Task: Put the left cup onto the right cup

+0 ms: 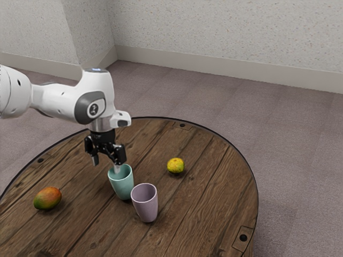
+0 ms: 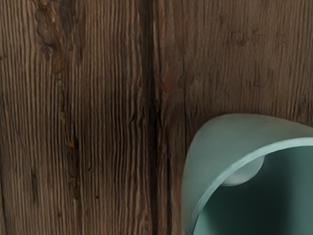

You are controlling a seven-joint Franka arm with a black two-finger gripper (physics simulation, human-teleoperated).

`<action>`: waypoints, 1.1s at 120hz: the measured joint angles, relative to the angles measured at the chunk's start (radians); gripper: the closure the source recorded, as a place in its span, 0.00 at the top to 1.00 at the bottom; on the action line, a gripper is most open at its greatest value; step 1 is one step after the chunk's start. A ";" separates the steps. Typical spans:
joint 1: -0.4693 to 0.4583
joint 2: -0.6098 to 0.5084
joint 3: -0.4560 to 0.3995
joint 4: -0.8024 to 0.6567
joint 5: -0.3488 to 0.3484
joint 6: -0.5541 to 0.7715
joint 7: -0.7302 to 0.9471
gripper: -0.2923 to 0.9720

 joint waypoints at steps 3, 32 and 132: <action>-0.001 0.008 0.000 0.002 0.000 0.001 -0.001 0.75; -0.017 0.061 0.000 0.022 -0.002 0.006 -0.008 0.66; -0.052 -0.048 0.002 0.066 0.020 -0.010 -0.027 0.15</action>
